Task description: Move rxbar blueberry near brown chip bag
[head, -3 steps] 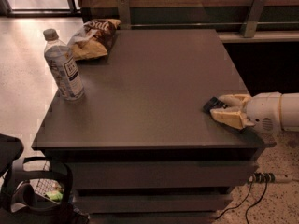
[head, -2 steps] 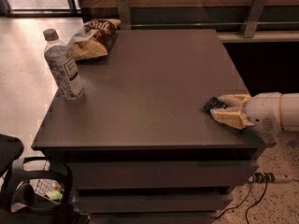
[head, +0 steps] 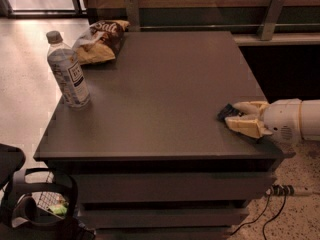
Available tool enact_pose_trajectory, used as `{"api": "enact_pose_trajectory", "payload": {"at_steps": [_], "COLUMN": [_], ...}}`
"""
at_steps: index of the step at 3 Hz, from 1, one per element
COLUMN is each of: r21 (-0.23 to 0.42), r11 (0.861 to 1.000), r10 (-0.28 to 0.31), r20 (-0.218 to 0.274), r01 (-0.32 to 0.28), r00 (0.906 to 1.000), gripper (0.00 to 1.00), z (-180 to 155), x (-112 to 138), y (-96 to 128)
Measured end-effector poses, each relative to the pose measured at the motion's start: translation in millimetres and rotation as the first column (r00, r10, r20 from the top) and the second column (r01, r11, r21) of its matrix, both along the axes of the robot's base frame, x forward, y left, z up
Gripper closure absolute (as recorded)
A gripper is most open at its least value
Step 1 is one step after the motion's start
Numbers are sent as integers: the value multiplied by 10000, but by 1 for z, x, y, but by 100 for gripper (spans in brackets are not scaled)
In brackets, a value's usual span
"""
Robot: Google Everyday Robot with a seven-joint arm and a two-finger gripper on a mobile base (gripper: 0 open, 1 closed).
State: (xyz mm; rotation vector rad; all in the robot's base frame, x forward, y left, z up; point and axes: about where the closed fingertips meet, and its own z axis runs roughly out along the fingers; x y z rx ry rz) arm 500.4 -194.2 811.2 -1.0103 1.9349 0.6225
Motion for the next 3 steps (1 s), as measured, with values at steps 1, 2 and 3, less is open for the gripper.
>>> {"api": "enact_pose_trajectory", "payload": {"at_steps": [1, 2, 3], "r21": [-1, -4, -4], "r11": [10000, 10000, 10000], "r10": [0, 2, 2], "r20": [1, 1, 1], "r01": [0, -2, -2], "r00": [10000, 10000, 10000], "gripper": [100, 100, 100], "z": [0, 0, 0], "x": [0, 0, 0], "y": [0, 0, 0]}}
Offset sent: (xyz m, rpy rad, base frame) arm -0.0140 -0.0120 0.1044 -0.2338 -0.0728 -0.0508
